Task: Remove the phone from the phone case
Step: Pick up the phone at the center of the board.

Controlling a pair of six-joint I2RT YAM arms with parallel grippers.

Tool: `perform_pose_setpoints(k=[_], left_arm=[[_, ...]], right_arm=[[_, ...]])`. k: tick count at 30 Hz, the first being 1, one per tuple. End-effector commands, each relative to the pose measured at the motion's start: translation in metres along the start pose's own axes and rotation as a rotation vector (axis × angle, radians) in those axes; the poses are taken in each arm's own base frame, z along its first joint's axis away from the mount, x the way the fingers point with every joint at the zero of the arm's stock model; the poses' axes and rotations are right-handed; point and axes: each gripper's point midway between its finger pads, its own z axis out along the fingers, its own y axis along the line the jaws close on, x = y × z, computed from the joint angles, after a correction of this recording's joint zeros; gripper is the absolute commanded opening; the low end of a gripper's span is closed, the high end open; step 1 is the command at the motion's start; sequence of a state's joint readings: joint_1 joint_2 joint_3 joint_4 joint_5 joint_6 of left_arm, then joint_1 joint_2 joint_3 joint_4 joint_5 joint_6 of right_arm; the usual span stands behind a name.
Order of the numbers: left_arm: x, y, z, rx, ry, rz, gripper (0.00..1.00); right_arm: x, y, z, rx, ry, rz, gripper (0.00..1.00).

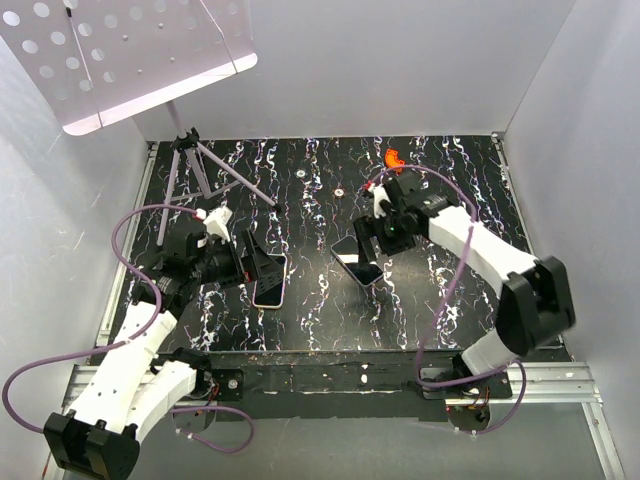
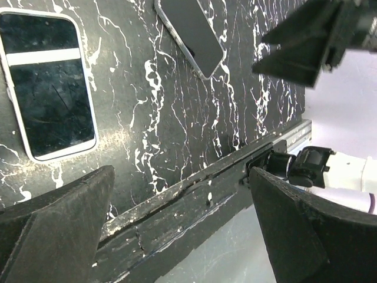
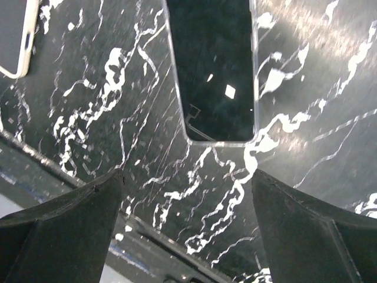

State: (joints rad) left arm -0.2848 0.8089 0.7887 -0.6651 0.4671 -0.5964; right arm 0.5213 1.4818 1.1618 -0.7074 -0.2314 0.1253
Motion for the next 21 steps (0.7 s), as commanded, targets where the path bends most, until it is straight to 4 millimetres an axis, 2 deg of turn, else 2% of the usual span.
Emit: perform_pose_setpoints(k=[1,6,9,14,21], left_arm=[[0.004,-0.011,0.002,0.052,0.012,-0.011,1.00],[0.004,-0.016,0.006,0.060,0.027,-0.011,1.00],[0.006,-0.017,0.008,0.062,0.040,-0.013,0.99],[0.008,-0.017,0.011,0.067,0.053,-0.006,1.00],[0.007,-0.016,0.016,0.068,0.066,0.007,1.00]], right_arm=[[-0.028,-0.001,0.018,0.032,0.025,-0.089,0.94],[-0.053,0.001,0.044,0.025,0.048,-0.113,0.94],[-0.060,0.001,0.057,0.033,0.078,-0.135,0.92],[-0.055,-0.010,0.079,0.083,0.144,-0.153,0.92],[-0.044,-0.023,0.099,0.143,0.214,-0.197,0.93]])
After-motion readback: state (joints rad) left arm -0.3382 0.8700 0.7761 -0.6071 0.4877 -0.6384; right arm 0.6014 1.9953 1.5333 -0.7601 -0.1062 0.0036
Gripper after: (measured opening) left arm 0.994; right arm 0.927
